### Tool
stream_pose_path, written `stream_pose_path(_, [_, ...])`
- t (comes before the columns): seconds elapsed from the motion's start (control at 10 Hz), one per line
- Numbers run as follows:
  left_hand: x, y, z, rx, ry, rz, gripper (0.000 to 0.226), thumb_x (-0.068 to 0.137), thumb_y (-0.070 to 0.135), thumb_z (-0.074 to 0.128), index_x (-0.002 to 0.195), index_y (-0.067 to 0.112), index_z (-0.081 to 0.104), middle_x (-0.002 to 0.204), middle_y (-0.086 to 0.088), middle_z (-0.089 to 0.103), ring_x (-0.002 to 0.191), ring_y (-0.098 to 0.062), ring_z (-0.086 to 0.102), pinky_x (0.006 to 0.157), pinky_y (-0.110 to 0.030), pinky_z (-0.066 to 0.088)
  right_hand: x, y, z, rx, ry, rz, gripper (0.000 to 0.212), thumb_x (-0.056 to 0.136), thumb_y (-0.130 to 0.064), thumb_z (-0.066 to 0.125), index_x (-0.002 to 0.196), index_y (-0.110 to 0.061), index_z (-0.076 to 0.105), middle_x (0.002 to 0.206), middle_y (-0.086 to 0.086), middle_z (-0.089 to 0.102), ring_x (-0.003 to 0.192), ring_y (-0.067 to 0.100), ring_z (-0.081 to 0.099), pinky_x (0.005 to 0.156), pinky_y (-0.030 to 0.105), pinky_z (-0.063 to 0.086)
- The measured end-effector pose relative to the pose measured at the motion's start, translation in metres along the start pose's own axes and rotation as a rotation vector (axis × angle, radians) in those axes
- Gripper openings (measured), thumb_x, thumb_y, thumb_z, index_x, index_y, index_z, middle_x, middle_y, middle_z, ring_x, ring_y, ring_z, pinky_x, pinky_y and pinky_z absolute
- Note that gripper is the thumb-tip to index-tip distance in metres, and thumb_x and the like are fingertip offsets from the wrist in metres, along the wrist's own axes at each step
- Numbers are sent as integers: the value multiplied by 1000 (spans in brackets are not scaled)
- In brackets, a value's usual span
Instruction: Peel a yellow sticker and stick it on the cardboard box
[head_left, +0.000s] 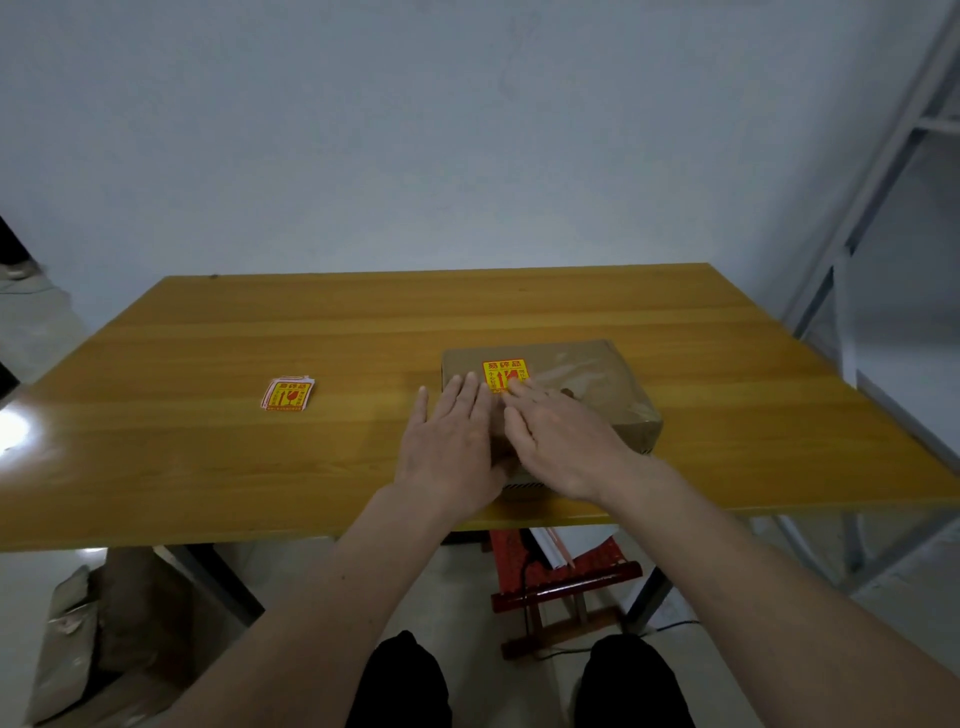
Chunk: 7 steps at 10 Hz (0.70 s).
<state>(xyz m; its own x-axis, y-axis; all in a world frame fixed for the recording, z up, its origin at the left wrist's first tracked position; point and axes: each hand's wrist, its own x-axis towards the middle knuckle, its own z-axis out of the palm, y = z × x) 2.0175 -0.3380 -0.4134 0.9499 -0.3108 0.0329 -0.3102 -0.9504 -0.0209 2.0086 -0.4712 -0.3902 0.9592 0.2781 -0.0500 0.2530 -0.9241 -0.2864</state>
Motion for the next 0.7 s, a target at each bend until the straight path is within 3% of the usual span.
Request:
stream_pose_path(0.2, [1,5,-8,-9,-47,-17,80,88,60,38,151,25,2,161,-3,-3,148,-18,-4,119,-50,-1,-22,20,-9,-35,-8,25,55,100,-42,29,148,-14,31,160,1,22,147,16,18,118,34,21])
stream_pose_path(0.3, [1,7,-11,-14,-94,-42,89,87,62,39,151,15,-1,161,-3,-5,148,-18,-6,120,-49,0,-27,26,-13,-78,-23,70,58,99,-43,32,149,-13,27,161,3,17,148,19,16,117,33,18])
stream_pose_path(0.5, [-5,6,-18,12,-120,-43,93,87,60,43,150,12,-4,161,-3,-5,148,-19,-6,119,-51,0,-25,27,-19,-98,-50,118,60,99,-45,32,149,-13,26,162,4,16,148,21,17,116,39,22])
stream_pose_path(0.6, [-18,6,-21,-14,-114,-26,91,86,60,45,151,13,2,161,-2,2,148,-19,-4,119,-52,2,-24,27,-21,-68,-64,148,53,99,-40,32,143,-10,36,156,8,30,142,26,29,114,43,29])
stream_pose_path(0.7, [-26,3,-30,-85,-73,-41,89,86,57,50,150,16,5,161,-3,5,148,-23,-1,119,-52,5,-24,31,-22,-3,73,153,45,100,-31,35,140,-10,40,153,7,36,140,26,32,113,42,31])
